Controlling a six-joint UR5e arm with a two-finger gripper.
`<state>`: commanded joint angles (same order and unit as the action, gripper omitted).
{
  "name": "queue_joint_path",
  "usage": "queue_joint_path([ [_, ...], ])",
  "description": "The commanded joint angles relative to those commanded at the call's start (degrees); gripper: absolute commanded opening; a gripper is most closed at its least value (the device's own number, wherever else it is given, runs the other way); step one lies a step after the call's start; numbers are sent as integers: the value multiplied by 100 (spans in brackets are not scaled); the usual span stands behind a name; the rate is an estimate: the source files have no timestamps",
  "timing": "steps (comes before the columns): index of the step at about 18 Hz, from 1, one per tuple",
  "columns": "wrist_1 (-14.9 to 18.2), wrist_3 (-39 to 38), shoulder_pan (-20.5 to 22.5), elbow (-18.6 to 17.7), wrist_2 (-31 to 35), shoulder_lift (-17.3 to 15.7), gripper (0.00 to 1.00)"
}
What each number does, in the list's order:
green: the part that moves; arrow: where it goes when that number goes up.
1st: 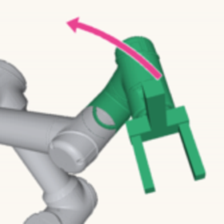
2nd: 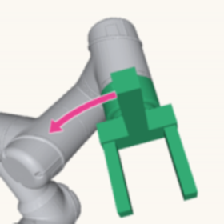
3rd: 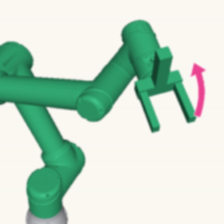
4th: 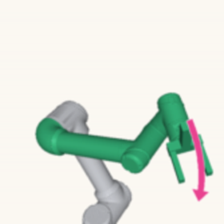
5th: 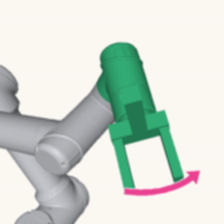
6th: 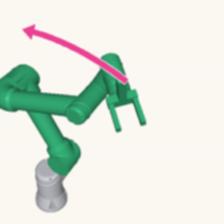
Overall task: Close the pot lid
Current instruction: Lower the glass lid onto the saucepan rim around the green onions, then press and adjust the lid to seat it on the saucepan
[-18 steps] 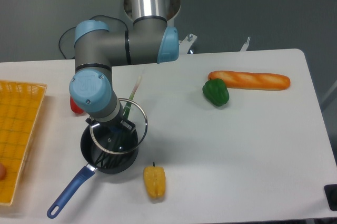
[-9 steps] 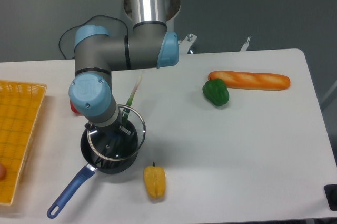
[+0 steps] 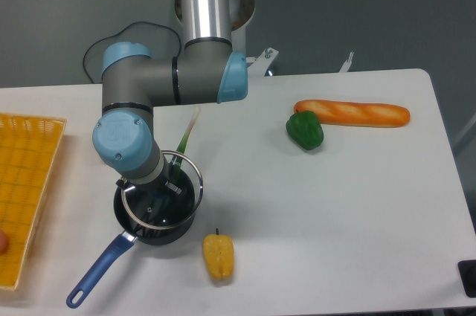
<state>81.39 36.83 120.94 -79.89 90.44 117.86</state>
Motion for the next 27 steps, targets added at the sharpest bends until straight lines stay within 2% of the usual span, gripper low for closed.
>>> queue_joint_path([
  [27,-79,-53,-70,79,-27,97,60],
])
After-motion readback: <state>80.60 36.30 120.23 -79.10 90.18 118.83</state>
